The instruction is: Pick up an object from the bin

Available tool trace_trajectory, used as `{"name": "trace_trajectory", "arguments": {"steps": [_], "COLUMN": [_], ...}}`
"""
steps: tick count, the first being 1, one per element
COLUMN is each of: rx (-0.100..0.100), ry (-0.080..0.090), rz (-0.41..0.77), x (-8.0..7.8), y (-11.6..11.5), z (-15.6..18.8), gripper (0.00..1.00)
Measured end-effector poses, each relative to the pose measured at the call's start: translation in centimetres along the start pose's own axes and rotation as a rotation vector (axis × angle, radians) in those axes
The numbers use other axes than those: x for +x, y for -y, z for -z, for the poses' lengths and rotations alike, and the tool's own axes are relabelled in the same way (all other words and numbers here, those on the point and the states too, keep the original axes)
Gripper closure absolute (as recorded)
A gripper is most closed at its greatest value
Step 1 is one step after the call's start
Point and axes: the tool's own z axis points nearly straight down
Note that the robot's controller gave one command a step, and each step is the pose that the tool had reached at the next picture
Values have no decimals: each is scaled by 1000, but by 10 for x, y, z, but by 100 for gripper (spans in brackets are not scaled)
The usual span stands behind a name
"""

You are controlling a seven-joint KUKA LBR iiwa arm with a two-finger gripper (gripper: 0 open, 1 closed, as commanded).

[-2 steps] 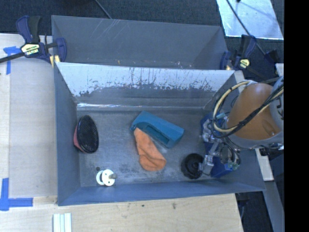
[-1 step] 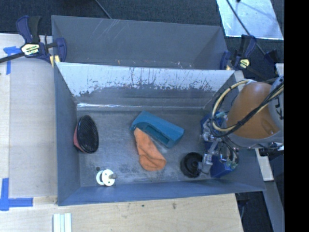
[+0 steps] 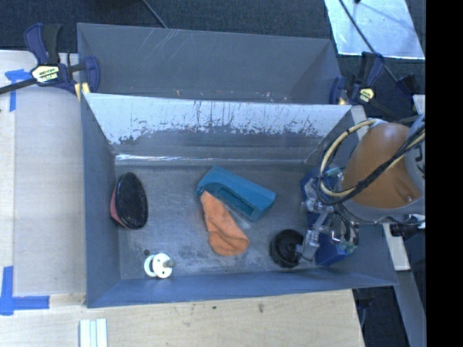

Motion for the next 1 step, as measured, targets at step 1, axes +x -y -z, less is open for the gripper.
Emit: {"name": "trace_trajectory", "arguments": {"steps": [1], "rx": [1], "ry": [-1], "rz": [-49], "x": [-5], "y": [-9], "z": [-4], "gripper": [0]}}
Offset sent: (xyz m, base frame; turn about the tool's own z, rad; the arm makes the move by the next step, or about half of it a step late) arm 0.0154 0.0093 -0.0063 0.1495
